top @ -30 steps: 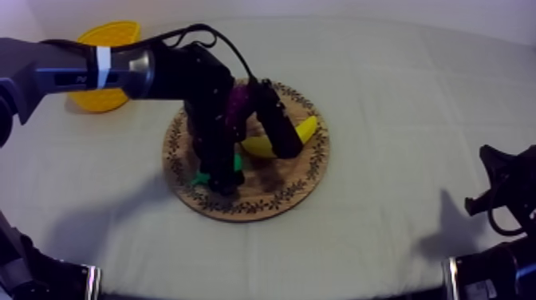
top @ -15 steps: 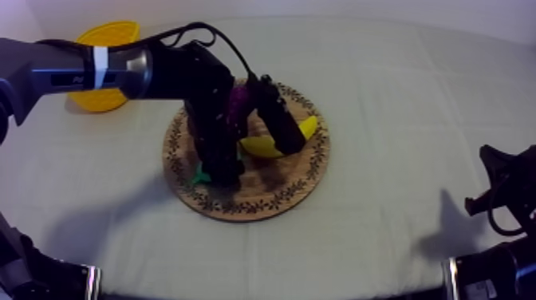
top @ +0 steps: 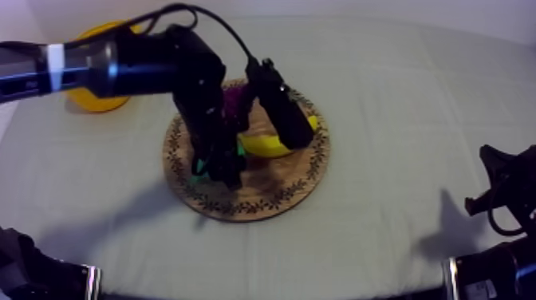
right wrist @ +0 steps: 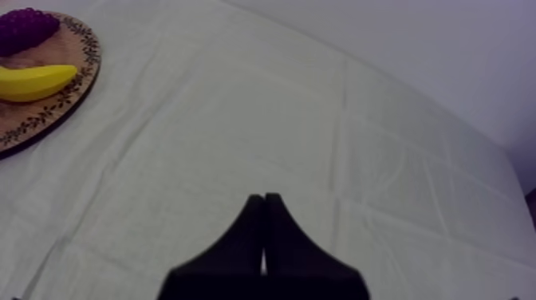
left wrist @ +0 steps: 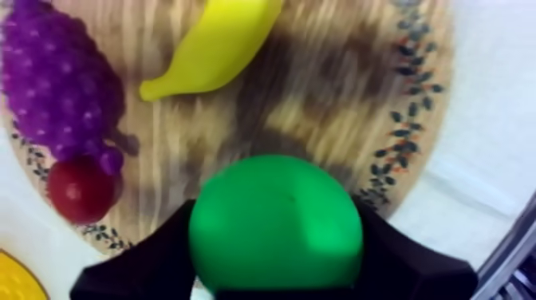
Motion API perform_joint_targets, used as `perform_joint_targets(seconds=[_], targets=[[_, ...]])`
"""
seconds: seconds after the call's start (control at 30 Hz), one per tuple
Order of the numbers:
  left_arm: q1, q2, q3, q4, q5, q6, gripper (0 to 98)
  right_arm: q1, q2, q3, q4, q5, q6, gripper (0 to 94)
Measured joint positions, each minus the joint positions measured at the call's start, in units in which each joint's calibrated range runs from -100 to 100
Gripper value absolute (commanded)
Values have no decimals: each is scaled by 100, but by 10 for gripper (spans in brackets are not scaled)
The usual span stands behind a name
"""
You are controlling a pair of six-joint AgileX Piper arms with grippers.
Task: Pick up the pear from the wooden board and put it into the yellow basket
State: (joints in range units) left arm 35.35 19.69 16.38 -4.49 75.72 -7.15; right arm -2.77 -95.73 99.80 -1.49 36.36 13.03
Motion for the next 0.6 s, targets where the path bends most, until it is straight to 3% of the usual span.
perform_joint_targets(seconds=[0.37,0.6], targets=[[122,-1531,-177,-35,731,96,462,0,0,0,0,0,0,4],[41,-2105,-211,7,801,483,449,0,0,0,0,0,0,4]])
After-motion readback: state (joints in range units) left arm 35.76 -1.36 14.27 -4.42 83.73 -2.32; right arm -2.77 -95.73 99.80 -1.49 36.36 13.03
